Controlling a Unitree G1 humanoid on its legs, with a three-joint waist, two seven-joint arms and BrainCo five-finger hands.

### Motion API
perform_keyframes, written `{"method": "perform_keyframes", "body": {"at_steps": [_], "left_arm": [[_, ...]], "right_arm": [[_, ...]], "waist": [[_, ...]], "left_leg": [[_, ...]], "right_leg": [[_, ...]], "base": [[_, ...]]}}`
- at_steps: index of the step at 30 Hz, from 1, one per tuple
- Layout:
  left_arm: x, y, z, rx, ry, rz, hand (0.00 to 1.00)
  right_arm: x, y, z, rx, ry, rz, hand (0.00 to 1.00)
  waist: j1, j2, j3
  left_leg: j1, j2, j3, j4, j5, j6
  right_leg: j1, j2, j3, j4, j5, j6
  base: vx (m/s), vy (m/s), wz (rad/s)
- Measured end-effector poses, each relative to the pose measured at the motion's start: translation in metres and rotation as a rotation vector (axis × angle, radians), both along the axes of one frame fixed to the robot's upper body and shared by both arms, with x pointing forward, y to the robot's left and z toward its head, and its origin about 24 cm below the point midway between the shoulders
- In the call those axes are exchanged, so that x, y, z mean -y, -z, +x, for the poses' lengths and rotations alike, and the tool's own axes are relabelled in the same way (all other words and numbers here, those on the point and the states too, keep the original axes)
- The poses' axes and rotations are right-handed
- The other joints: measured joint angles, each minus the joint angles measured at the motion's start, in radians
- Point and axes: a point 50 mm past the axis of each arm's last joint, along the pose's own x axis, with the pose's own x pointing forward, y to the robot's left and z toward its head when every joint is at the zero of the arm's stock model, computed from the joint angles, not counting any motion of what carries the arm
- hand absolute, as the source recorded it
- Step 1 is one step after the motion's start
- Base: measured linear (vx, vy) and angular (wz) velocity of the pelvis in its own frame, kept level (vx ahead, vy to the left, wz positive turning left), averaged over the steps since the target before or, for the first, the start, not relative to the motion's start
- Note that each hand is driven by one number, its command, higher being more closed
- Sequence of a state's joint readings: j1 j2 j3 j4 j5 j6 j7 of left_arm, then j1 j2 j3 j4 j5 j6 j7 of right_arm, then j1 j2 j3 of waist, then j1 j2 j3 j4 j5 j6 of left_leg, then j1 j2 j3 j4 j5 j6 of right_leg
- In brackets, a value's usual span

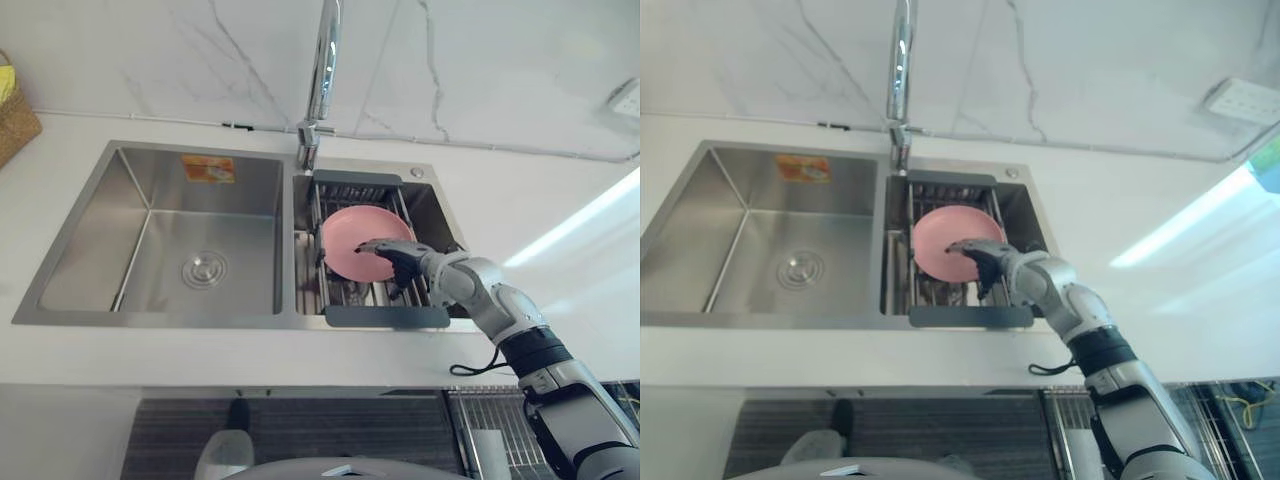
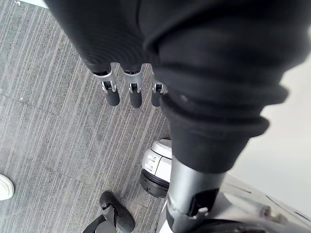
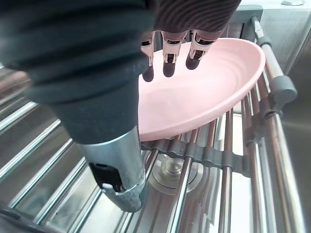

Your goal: Walk over to the sink, pick up the cup, carry it to the dishwasher, place the cup inside the dishwasher, then close the dishwasher door

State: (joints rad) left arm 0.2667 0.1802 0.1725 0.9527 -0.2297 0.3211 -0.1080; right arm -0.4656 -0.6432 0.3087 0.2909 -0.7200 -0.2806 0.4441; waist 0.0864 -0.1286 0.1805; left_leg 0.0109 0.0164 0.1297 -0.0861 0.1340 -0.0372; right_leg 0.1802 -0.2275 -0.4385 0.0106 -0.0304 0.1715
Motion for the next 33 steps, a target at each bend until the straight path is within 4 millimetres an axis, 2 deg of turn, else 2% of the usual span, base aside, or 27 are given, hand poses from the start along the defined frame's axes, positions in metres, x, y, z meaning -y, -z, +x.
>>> {"method": "perform_keyframes", "body": {"at_steps": [5, 20, 21, 25, 33], "left_arm": [[0.001, 0.000, 0.000, -0.004, 0.021, -0.002, 0.00], [0.003, 0.001, 0.000, -0.007, 0.032, -0.005, 0.00], [0.003, 0.001, 0.000, -0.010, 0.047, -0.003, 0.00], [0.004, 0.001, 0.000, -0.019, 0.072, 0.003, 0.00], [0.005, 0.001, -0.001, -0.025, 0.091, 0.009, 0.00]], "right_arm": [[0.005, 0.012, -0.005, -0.002, 0.014, -0.066, 0.00], [0.018, 0.029, -0.006, 0.202, 0.074, -0.175, 0.00], [0.019, 0.031, -0.006, 0.220, 0.083, -0.174, 1.00], [0.014, 0.031, -0.004, 0.287, 0.092, -0.146, 1.00], [0.024, 0.030, -0.002, 0.386, 0.152, -0.122, 1.00]], "waist": [[0.002, 0.006, 0.004], [0.017, 0.018, 0.010], [0.020, 0.020, 0.011], [0.019, 0.023, 0.012], [0.021, 0.026, 0.013]], "left_leg": [[0.005, 0.001, 0.006, 0.000, -0.002, 0.000], [0.006, -0.004, -0.016, 0.000, 0.001, 0.001], [0.006, -0.004, -0.017, 0.000, 0.001, 0.001], [0.005, -0.004, -0.018, 0.000, 0.001, 0.001], [0.006, -0.007, -0.037, 0.000, 0.001, 0.000]], "right_leg": [[0.000, 0.000, 0.008, 0.002, -0.001, -0.001], [0.016, 0.000, -0.013, -0.001, -0.004, 0.000], [0.016, 0.000, -0.014, -0.001, -0.010, -0.009], [0.016, 0.000, -0.015, 0.001, -0.015, -0.008], [0.029, 0.001, -0.036, 0.003, -0.019, -0.006]], "base": [[0.00, 0.001, -0.04], [0.00, -0.002, 0.04], [0.00, 0.000, 0.00], [0.00, 0.000, 0.00], [0.02, -0.013, 0.07]]}}
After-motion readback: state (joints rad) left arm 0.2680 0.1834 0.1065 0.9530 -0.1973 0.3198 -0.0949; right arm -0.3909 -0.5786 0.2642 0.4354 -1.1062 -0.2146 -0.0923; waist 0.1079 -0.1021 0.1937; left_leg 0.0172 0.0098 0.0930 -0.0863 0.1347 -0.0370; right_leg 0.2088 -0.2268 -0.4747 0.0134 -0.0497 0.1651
